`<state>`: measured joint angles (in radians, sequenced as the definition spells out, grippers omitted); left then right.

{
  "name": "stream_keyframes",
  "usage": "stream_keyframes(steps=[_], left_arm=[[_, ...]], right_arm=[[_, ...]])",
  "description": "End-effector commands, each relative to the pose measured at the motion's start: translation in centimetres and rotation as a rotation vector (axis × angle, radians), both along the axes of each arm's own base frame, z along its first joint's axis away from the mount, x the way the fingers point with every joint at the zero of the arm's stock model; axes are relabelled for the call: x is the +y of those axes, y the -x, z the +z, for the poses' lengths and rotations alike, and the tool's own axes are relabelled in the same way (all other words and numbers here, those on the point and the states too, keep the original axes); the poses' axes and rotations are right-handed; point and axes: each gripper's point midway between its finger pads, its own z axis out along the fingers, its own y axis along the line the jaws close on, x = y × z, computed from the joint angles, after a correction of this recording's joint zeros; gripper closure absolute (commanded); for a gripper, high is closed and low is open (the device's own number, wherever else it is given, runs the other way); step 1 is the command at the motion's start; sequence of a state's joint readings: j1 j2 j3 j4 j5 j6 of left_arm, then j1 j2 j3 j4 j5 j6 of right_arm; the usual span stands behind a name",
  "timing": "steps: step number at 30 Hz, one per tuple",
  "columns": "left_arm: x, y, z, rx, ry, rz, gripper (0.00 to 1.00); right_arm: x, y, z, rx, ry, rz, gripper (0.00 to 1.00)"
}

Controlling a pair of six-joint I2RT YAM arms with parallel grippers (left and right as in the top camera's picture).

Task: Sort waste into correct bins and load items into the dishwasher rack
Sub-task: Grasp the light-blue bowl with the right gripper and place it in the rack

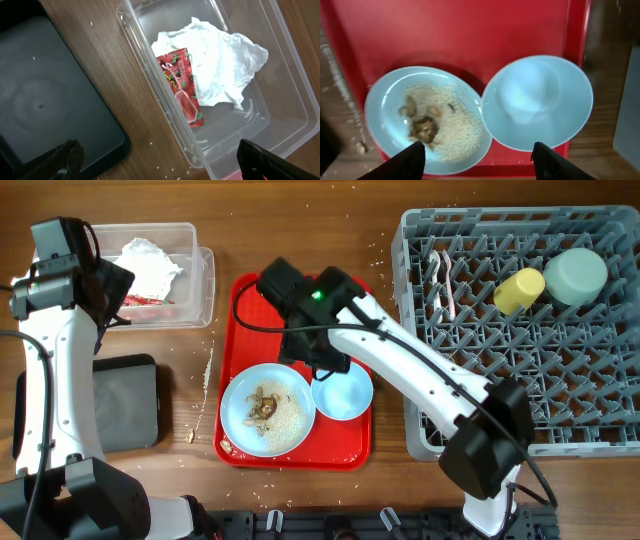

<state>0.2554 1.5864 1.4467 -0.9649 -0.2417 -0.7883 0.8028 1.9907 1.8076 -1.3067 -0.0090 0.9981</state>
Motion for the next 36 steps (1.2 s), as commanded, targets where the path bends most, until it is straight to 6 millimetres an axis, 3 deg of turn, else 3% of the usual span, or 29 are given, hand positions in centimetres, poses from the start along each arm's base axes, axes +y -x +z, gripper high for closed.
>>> stream_keyframes(steps=[1, 5, 7, 10, 14, 17, 20, 21, 23, 26, 29, 31, 32, 33, 34, 36], left_arm=[[0.2, 0.1, 0.3, -0.001, -0.003, 0.017, 0.0], [0.2, 0.2, 0.3, 0.001, -0.003, 0.017, 0.0], [0.2, 0.2, 0.2, 0.003, -0.002, 0.017, 0.0], [0.2, 0.2, 0.2, 0.003, -0.002, 0.017, 0.0], [0.2, 0.2, 0.2, 0.003, -0.002, 0.017, 0.0], [0.2, 0.2, 0.2, 0.003, -0.002, 0.017, 0.0], [0.2, 0.2, 0.2, 0.003, -0.002, 0.017, 0.0], [0.2, 0.2, 0.2, 0.004, -0.002, 0.017, 0.0], [0.2, 0.3, 0.2, 0.004, -0.002, 0.017, 0.0], [0.2, 0.3, 0.2, 0.006, -0.002, 0.017, 0.0], [0.2, 0.3, 0.2, 0.006, -0.002, 0.017, 0.0], [0.2, 0.3, 0.2, 0.007, -0.001, 0.017, 0.0], [0.2, 0.3, 0.2, 0.007, -0.001, 0.017, 0.0], [0.2, 0.3, 0.2, 0.007, -0.001, 0.017, 0.0], [0.1, 0.3, 0.2, 0.008, -0.001, 0.017, 0.0], [0.1, 0.4, 0.2, 0.01, -0.001, 0.017, 0.0]], right_arm=[[-1.1, 1.0, -3.9, 0.047, 0.055, -0.242, 0.3], [1.0, -0.3, -7.2, 0.005, -0.066, -0.18, 0.33], [0.7, -0.5, -7.6, 0.011, -0.07, -0.169, 0.41], [-0.2, -0.8, -8.1, 0.016, -0.058, -0.191, 0.41], [-0.3, -0.4, -9.6, 0.042, -0.06, -0.184, 0.5], [0.5, -0.7, -10.1, 0.035, -0.089, -0.089, 0.81], [0.5, -1.0, -10.1, 0.027, -0.092, -0.081, 0.86], [0.5, -1.0, -10.1, 0.025, -0.09, -0.079, 0.91], [0.3, -2.1, -9.4, -0.001, -0.101, -0.016, 0.96], [-0.3, -4.6, -6.9, -0.08, -0.122, 0.108, 0.96], [-2.4, -8.9, -0.5, -0.25, -0.148, 0.242, 0.96], [-7.3, -12.3, 6.5, -0.421, -0.139, 0.239, 0.96], [-9.6, -13.0, 8.7, -0.47, -0.14, 0.208, 0.95], [-14.2, -13.8, 11.8, -0.542, -0.135, 0.137, 0.96], [-18.1, -13.8, 13.7, -0.575, -0.157, 0.105, 0.96], [-22.2, -12.6, 15.4, -0.596, -0.257, 0.189, 0.96]])
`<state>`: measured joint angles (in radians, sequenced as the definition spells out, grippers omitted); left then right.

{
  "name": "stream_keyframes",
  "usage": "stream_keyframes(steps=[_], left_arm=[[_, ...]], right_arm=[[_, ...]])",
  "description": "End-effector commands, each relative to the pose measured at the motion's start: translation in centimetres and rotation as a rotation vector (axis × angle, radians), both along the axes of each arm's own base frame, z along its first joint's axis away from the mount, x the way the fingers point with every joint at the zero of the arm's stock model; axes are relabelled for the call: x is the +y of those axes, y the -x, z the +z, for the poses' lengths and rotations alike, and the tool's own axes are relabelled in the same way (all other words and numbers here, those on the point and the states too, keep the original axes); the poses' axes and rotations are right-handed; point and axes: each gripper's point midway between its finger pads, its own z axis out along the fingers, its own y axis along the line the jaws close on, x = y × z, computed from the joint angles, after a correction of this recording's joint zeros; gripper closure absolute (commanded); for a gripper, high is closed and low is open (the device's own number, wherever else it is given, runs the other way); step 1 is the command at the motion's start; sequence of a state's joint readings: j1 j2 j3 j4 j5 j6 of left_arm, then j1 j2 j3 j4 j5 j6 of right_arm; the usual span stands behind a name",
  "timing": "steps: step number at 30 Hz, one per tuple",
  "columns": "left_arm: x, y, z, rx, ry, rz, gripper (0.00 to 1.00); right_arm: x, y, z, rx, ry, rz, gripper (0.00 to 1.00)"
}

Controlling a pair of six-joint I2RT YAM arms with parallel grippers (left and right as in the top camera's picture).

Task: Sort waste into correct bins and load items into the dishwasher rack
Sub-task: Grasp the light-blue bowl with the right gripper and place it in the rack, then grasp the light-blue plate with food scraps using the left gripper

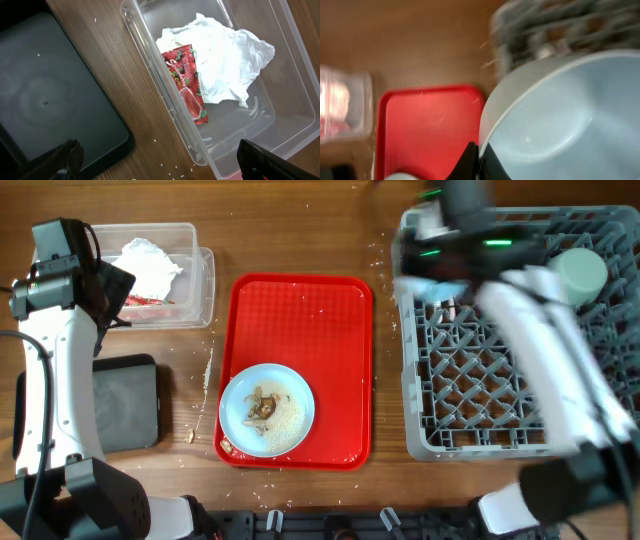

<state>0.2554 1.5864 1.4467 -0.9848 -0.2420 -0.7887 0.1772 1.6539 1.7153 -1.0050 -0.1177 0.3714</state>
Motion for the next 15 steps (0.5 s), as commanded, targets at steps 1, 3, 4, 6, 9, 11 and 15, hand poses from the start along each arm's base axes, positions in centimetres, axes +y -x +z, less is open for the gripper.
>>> stream_keyframes(steps=[1, 3, 4, 6, 9, 11, 15], left_arm=[[0.2, 0.0, 0.4, -0.009, -0.006, 0.017, 0.0], [0.2, 0.0, 0.4, -0.009, -0.005, 0.017, 0.0], [0.2, 0.0, 0.4, -0.008, -0.005, 0.017, 0.0], [0.2, 0.1, 0.3, -0.005, -0.004, 0.017, 0.0], [0.2, 0.1, 0.3, -0.005, -0.005, 0.017, 0.0], [0.2, 0.1, 0.3, -0.005, -0.005, 0.017, 0.0], [0.2, 0.1, 0.3, -0.005, -0.005, 0.017, 0.0]], right_arm=[[-5.0, 2.2, 2.4, -0.049, -0.093, 0.191, 0.96], [-8.6, 3.5, 1.6, -0.035, -0.215, 0.208, 0.96], [-9.8, 4.0, 1.3, -0.045, -0.297, 0.214, 0.96], [-13.0, 5.6, 1.2, -0.146, -0.533, 0.207, 0.96], [-15.0, 7.0, -0.1, -0.204, -0.625, 0.176, 0.96], [-15.5, 7.6, -2.1, -0.185, -0.665, 0.136, 0.96], [-15.6, 7.1, -5.1, -0.145, -0.795, 0.115, 0.96]])
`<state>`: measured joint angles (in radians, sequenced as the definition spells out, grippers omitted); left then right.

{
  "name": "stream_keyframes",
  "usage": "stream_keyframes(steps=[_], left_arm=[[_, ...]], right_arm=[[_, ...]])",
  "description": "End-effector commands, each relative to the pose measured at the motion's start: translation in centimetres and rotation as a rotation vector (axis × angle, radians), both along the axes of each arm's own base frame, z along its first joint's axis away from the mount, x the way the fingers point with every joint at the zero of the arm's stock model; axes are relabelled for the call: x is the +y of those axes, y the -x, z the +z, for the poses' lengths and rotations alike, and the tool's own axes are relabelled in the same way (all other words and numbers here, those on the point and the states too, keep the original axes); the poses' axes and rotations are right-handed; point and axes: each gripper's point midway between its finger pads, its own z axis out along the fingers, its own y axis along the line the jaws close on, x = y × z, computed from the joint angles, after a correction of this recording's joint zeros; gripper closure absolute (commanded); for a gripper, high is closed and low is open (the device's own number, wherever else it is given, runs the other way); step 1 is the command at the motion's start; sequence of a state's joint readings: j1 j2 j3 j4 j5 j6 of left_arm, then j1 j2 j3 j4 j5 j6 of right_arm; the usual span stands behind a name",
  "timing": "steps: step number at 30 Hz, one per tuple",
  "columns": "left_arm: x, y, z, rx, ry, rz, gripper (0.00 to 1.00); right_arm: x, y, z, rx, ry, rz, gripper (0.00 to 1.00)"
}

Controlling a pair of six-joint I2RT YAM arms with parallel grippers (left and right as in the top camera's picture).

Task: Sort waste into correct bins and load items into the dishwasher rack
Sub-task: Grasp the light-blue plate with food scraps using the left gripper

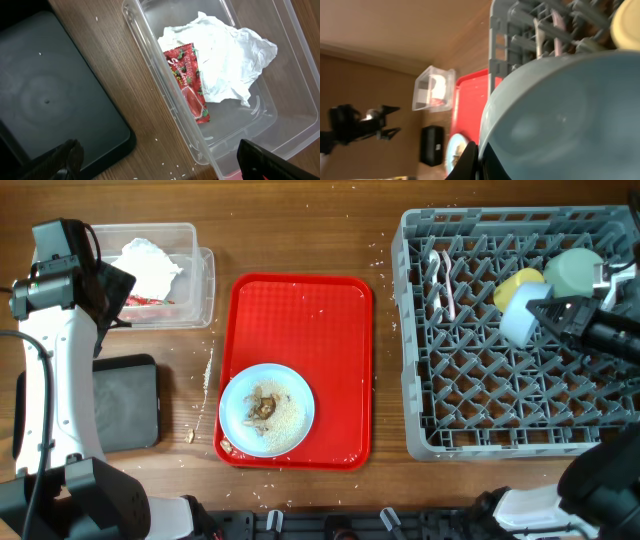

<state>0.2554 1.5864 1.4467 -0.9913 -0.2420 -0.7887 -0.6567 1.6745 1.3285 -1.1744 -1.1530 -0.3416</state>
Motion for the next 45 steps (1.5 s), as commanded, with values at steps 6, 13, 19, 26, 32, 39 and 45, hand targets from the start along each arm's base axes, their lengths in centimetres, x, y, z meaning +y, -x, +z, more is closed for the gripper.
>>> stream_keyframes(steps=[6, 13, 19, 26, 32, 39, 45], left_arm=[[0.2, 0.0, 0.4, -0.007, -0.005, 0.017, 0.0], [0.2, 0.0, 0.4, -0.007, -0.005, 0.017, 0.0], [0.2, 0.0, 0.4, -0.007, -0.005, 0.017, 0.0], [-0.3, 0.1, 0.1, 0.0, 0.025, 0.004, 0.0], [-10.0, -0.9, -0.4, -0.029, 0.397, -0.373, 0.01], [-23.9, 1.2, -1.7, 0.114, 0.408, -0.806, 0.5], [-33.9, 6.8, -7.5, 0.36, 0.339, -0.76, 0.57]], right_arm=[[-1.5, -0.2, -5.6, 0.239, -0.088, -0.063, 0.95], [-8.9, 3.8, -4.9, 0.524, 0.236, -0.492, 0.85], [-11.5, 7.5, 5.5, 0.355, 0.452, -0.913, 0.36], [-3.0, 3.9, 8.4, 0.155, 0.512, -0.653, 0.36], [8.2, -1.1, 9.1, 0.008, 0.411, -0.345, 0.07], [10.6, -6.0, 3.9, 0.083, 0.5, -0.324, 0.0], [6.0, -6.6, 4.1, 0.098, 0.535, -0.48, 0.0]])
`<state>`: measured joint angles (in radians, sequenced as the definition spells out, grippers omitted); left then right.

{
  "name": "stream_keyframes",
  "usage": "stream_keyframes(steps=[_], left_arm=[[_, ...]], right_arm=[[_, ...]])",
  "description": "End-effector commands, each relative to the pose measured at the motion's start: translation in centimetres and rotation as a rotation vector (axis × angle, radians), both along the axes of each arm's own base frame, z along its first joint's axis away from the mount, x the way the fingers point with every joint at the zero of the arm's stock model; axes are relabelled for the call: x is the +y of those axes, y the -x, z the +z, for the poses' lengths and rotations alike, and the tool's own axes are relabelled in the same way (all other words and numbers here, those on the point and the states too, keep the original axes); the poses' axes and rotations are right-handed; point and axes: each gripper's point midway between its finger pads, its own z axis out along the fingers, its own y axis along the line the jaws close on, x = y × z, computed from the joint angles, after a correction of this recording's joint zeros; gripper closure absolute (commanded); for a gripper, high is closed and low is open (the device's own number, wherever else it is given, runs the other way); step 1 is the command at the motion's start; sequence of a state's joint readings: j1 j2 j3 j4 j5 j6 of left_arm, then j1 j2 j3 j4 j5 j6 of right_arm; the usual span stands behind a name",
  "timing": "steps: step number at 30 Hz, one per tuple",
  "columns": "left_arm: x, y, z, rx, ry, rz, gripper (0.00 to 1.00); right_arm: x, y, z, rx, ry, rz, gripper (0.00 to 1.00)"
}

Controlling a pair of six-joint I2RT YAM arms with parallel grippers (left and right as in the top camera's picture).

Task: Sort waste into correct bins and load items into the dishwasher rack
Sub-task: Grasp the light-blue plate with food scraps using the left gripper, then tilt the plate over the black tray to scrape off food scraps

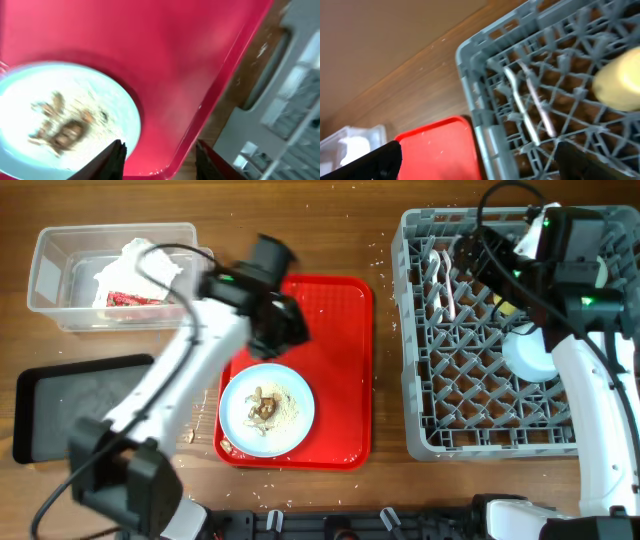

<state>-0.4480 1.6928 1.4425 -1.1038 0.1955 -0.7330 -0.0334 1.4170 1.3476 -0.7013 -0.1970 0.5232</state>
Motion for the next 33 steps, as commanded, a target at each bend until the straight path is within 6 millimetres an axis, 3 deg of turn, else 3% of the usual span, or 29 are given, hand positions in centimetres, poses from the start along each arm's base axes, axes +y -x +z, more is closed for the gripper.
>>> stream_keyframes(steps=[1, 5, 7, 13, 22, 27, 31, 33], left_arm=[[-2.9, 3.1, -3.8, 0.097, -0.155, 0.125, 0.57], [-2.9, 4.9, -7.3, 0.093, -0.38, 0.237, 0.56], [-1.3, 4.8, -8.3, 0.082, -0.477, 0.317, 0.57], [-0.8, 3.5, -12.0, 0.106, -0.519, 0.34, 0.56], [-0.3, 2.6, -13.8, 0.12, -0.527, 0.359, 0.63], [-0.1, 2.7, -14.1, 0.126, -0.54, 0.327, 0.94], [0.6, 2.8, -13.7, 0.121, -0.581, 0.323, 0.96], [1.4, 2.1, -12.3, 0.085, -0.635, 0.32, 0.96]], right_arm=[[-2.9, 0.0, -0.2, 0.012, 0.027, -0.12, 0.0], [-3.3, 0.2, -0.4, 0.025, 0.024, -0.128, 0.0], [-3.3, 0.3, -0.6, 0.033, 0.027, -0.126, 0.0], [-3.4, 0.3, -0.5, 0.03, 0.034, -0.127, 0.0], [-3.5, 0.3, -0.6, 0.031, 0.043, -0.133, 0.0], [-4.1, 0.3, -0.6, 0.031, 0.067, -0.157, 0.0], [-5.3, 0.4, -0.6, 0.033, 0.114, -0.205, 0.0], [-5.4, 0.4, -0.6, 0.033, 0.117, -0.211, 0.01]])
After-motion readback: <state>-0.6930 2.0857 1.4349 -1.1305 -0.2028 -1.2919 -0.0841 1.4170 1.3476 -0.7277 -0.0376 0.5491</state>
